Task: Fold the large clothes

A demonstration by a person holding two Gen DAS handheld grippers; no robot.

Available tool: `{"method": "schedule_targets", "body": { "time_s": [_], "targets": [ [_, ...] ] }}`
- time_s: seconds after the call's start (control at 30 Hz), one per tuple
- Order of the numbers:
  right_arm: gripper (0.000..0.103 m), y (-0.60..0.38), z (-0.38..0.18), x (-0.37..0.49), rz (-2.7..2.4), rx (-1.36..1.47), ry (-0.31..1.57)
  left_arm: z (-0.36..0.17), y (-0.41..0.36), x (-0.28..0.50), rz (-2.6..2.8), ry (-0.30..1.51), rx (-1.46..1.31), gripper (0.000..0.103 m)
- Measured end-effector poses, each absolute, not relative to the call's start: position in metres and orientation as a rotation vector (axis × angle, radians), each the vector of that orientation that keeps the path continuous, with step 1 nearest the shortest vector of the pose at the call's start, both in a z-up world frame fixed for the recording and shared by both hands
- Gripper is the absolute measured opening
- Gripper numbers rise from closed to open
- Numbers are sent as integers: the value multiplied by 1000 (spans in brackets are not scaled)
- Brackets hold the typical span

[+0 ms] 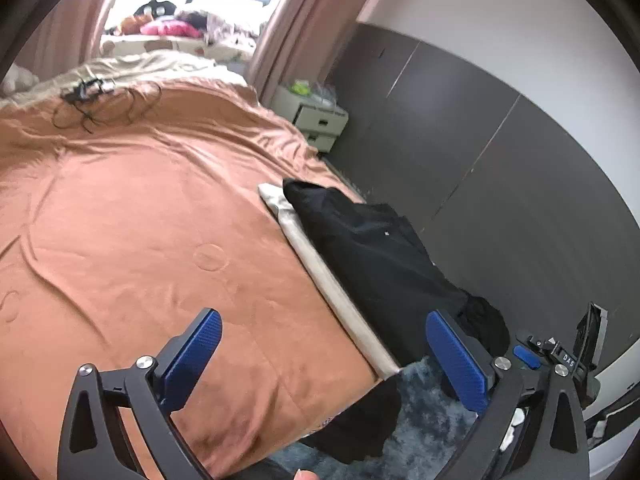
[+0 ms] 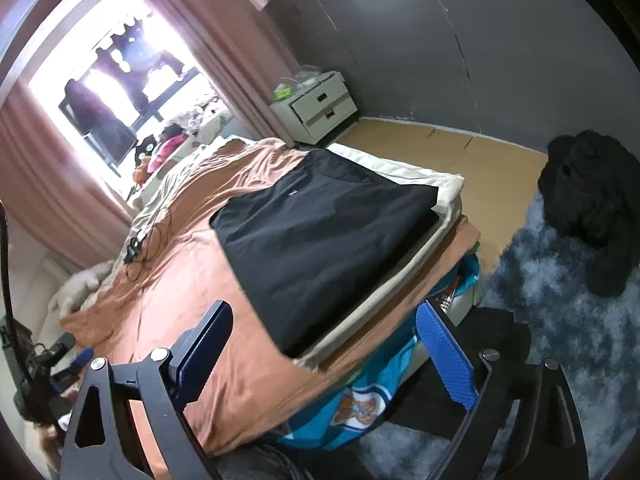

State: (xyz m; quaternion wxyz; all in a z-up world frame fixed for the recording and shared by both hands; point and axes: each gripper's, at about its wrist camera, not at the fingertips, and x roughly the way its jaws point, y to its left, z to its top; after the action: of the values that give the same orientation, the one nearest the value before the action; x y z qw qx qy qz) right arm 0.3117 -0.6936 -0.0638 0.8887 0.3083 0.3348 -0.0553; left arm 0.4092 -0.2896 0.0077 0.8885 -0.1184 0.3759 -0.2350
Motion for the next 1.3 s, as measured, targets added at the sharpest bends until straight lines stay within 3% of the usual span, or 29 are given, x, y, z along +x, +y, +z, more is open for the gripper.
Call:
{"method": "schedule_targets", "body": {
  "time_s": [0.7,1.3],
  "targets": [
    [96,-595,-15,216,-41,415,645,42,-218,234,-359,551,-131,102],
    [96,-495,-17,147,32,222,601,26,-161,107,-227,430,-86,103]
  ]
}}
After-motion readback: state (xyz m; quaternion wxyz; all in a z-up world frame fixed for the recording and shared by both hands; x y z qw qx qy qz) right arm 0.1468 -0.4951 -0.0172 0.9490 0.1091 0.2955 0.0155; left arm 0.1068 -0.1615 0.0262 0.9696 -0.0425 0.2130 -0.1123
